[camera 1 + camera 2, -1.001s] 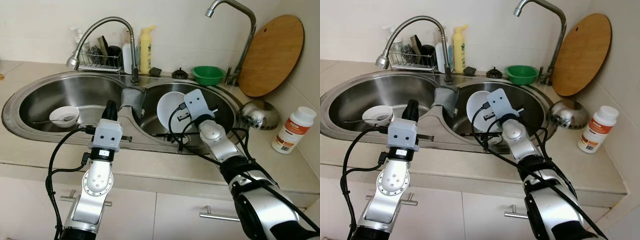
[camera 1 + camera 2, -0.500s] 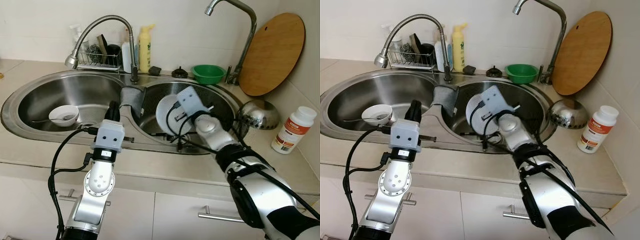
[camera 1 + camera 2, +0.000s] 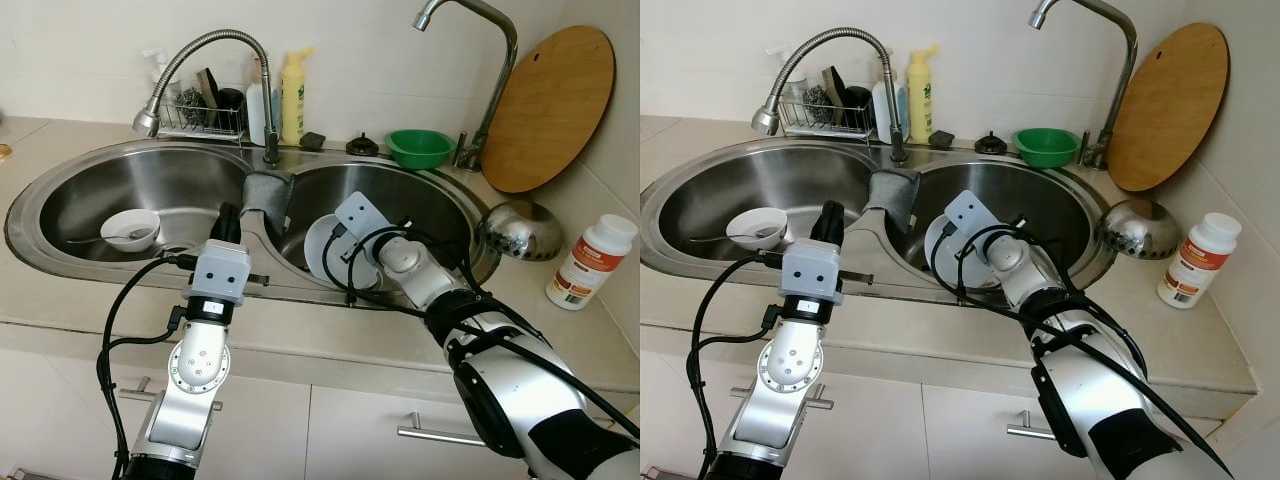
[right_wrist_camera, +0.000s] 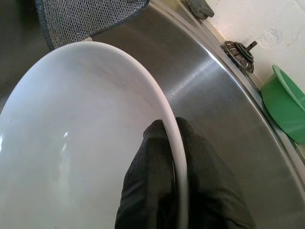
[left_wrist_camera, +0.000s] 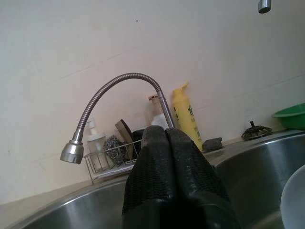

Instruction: Kitchen organization

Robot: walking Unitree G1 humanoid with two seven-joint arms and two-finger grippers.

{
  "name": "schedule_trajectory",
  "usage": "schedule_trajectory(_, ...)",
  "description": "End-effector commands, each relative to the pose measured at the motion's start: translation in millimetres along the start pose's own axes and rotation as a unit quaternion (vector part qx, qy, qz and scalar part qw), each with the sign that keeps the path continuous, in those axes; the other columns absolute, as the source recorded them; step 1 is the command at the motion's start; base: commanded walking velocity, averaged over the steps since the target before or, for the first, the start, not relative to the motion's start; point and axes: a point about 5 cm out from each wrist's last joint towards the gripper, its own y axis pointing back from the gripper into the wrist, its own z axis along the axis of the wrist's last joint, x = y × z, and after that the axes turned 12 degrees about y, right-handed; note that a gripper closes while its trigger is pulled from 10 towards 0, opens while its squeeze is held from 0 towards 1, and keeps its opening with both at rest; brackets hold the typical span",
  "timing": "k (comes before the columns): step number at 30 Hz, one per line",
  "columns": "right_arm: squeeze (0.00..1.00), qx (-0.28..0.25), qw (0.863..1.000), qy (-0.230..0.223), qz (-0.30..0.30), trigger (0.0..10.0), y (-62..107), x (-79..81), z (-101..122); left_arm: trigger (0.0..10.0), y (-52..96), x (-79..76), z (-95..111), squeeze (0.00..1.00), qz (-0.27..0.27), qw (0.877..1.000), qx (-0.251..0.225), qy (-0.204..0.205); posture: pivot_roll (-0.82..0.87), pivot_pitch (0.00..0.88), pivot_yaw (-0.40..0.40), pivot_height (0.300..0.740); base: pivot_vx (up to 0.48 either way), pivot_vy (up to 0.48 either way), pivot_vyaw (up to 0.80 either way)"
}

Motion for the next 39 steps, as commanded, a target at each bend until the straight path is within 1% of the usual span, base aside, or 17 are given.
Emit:
schedule_trajectory(1, 0.00, 0.005, 1.000, 0.010, 0.012, 10.0, -0.7, 1.2, 2, 10.0, 0.6, -1.2, -1, 0.00, -0.003, 1.000, 0.002, 0.000, 0.00, 0.000, -0.043, 0.740, 0.000, 0.000, 0.00)
schedule_trajectory(22, 0.00, 0.005, 1.000, 0.010, 0.012, 10.0, -0.7, 1.2, 2, 10.0, 0.6, -1.2, -1, 0.00, -0.003, 1.000, 0.002, 0.000, 0.00, 0.000, -0.043, 0.740, 0.000, 0.000, 0.00)
schedule_trajectory(23, 0.00, 0.006, 1.000, 0.012, 0.018, 10.0, -0.7, 2.3, 1, 10.0, 0.6, -1.4, -2, 0.00, -0.003, 1.000, 0.003, 0.000, 0.00, 0.000, -0.044, 0.740, 0.000, 0.000, 0.00)
schedule_trajectory(24, 1.00, 0.008, 0.998, 0.021, 0.066, 10.0, 1.5, 20.9, -8, 10.0, 0.9, -2.3, -4, 0.00, -0.004, 1.000, 0.008, -0.001, -0.01, 0.000, -0.041, 0.740, 0.000, 0.000, 0.00)
schedule_trajectory(25, 1.00, 0.012, 0.995, 0.028, 0.097, 10.0, 3.9, 34.3, -16, 10.0, 1.1, -2.9, -5, 0.00, -0.004, 1.000, 0.012, -0.003, -0.01, 0.000, -0.041, 0.740, 0.000, 0.000, 0.00)
schedule_trajectory(26, 1.00, 0.012, 0.992, 0.030, 0.120, 10.0, 5.9, 43.6, -21, 10.0, 1.3, -3.2, -6, 0.00, -0.005, 1.000, 0.014, -0.003, -0.01, 0.000, -0.041, 0.740, 0.000, 0.000, 0.00)
schedule_trajectory(27, 1.00, 0.011, 0.991, 0.025, 0.127, 10.0, 7.1, 48.3, -24, 10.0, 1.6, -3.1, -7, 0.00, -0.004, 1.000, 0.016, -0.004, -0.01, 0.000, -0.041, 0.740, 0.000, 0.000, 0.00)
schedule_trajectory(31, 1.00, 0.010, 0.993, 0.019, 0.112, 10.0, 6.8, 46.1, -23, 10.0, 2.1, -2.8, -7, 0.00, -0.004, 1.000, 0.017, -0.004, -0.01, 0.000, -0.041, 0.740, 0.000, 0.000, 0.00)
schedule_trajectory(32, 0.05, 0.004, 0.994, 0.019, 0.106, 10.0, 6.6, 44.3, -22, 10.0, 2.6, -3.1, -7, 0.00, -0.005, 1.000, 0.018, -0.003, -0.01, 0.000, -0.040, 0.740, 0.000, 0.000, 0.00)
schedule_trajectory(33, 0.00, 0.003, 0.995, 0.020, 0.099, 10.0, 6.5, 42.7, -22, 10.0, 2.8, -3.4, -8, 0.00, -0.005, 1.000, 0.018, -0.003, -0.01, 0.000, -0.041, 0.740, 0.000, 0.000, 0.00)
schedule_trajectory(37, 0.00, 0.008, 0.994, 0.034, 0.101, 10.0, 6.8, 42.1, -24, 10.0, 2.7, -3.8, -8, 0.00, -0.006, 1.000, 0.018, -0.002, -0.02, 0.000, -0.041, 0.740, 0.000, 0.000, 0.00)
schedule_trajectory(39, 0.00, 0.008, 0.995, 0.033, 0.098, 10.0, 7.0, 41.2, -24, 10.0, 2.4, -4.0, -8, 0.00, -0.006, 1.000, 0.017, -0.002, -0.02, 0.000, -0.041, 0.740, 0.000, 0.000, 0.00)
